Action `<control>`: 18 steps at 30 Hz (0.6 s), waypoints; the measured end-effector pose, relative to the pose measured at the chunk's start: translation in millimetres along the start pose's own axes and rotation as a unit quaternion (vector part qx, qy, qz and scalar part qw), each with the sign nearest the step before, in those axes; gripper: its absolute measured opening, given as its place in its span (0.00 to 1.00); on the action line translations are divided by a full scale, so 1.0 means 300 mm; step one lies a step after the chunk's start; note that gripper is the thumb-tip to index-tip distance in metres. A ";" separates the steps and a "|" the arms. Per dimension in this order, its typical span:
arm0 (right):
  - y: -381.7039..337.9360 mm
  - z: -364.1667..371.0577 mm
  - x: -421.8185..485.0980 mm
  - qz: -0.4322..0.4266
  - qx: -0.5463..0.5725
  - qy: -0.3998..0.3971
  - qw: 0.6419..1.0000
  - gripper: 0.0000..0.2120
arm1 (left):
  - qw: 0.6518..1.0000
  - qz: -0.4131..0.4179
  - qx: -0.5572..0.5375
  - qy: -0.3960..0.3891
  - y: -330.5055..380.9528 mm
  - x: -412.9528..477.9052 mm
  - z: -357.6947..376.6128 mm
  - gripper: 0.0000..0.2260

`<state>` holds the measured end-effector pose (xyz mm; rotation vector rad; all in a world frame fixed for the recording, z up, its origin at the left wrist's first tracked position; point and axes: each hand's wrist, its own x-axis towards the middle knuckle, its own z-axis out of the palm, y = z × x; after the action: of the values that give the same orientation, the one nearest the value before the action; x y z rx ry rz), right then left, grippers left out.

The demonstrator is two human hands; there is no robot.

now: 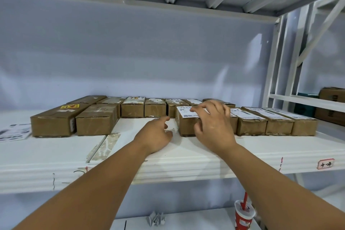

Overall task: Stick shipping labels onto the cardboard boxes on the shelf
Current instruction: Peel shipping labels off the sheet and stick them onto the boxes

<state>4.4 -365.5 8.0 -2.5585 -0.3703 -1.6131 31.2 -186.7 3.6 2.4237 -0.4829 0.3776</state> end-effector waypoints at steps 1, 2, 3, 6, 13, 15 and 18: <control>-0.022 -0.003 0.003 -0.021 0.000 -0.003 1.000 0.16 | 0.997 0.013 0.066 0.046 0.007 -0.016 -0.007 0.21; -0.049 -0.003 0.005 -0.035 0.009 -0.011 0.999 0.16 | 0.986 0.030 0.145 0.082 0.014 -0.033 -0.013 0.19; -0.078 -0.004 0.007 -0.041 0.023 -0.025 0.999 0.14 | 0.969 0.051 0.219 0.107 0.025 -0.049 -0.018 0.17; -0.209 -0.010 0.018 -0.037 0.061 -0.122 0.990 0.13 | 0.926 0.099 0.339 0.132 0.025 -0.107 -0.062 0.14; -0.510 0.001 0.073 -0.023 0.150 -0.264 0.952 0.13 | 0.905 0.029 0.399 0.146 -0.160 -0.261 -0.287 0.13; -0.604 0.016 0.086 -0.035 0.184 -0.293 0.937 0.12 | 0.904 -0.018 0.400 0.148 -0.234 -0.308 -0.356 0.12; -0.737 0.040 0.101 -0.067 0.222 -0.334 0.914 0.12 | 0.904 -0.093 0.389 0.151 -0.369 -0.365 -0.444 0.11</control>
<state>-28.6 -144.8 19.0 -2.6505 -0.8615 -0.5135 -39.0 5.9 4.9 3.0464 0.0739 0.9966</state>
